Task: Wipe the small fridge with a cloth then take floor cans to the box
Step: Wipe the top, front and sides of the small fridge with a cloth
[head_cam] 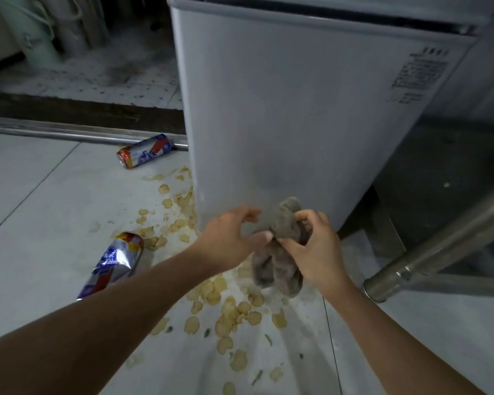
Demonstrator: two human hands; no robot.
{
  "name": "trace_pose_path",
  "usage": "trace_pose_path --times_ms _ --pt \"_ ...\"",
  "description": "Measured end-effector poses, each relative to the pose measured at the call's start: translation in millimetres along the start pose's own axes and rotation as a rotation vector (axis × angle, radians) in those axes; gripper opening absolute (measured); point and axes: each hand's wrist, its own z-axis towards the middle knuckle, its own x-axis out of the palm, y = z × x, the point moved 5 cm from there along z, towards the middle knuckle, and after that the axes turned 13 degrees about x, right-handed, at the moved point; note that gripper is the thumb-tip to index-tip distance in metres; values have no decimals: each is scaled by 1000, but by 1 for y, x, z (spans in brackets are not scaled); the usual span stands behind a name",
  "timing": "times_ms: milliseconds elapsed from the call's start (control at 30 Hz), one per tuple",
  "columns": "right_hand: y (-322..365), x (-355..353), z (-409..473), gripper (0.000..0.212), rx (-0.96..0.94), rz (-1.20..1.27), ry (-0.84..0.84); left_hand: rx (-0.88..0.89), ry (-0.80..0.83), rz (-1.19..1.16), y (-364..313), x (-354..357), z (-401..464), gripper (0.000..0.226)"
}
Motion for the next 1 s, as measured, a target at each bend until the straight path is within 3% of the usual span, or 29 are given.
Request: trace_pose_path --times_ms 100,333,400,500,633,700,800,933,1000 --pt "16 4 -10 38 -40 -2 58 -102 4 -277 -9 6 5 19" --pt "8 11 -29 69 46 32 308 -336 -137 -415 7 -9 1 17" --pt "3 10 -31 58 108 73 292 -346 -147 -393 12 -14 0 15" --pt "8 12 -34 39 55 106 207 -380 -200 -437 17 -19 -5 22" --pt "14 33 -41 47 104 202 361 -458 -239 -844 20 -11 -14 24" --pt "11 39 -43 32 123 153 388 -414 -215 -723 26 -13 -14 14" --pt "2 39 -44 11 78 4 329 -320 -139 -274 33 -13 -13 11" --pt "-21 34 -39 9 277 174 399 -276 -164 -28 42 0 -11 13" --pt "-35 26 -33 16 388 251 330 -190 -140 52 40 5 -7 22"
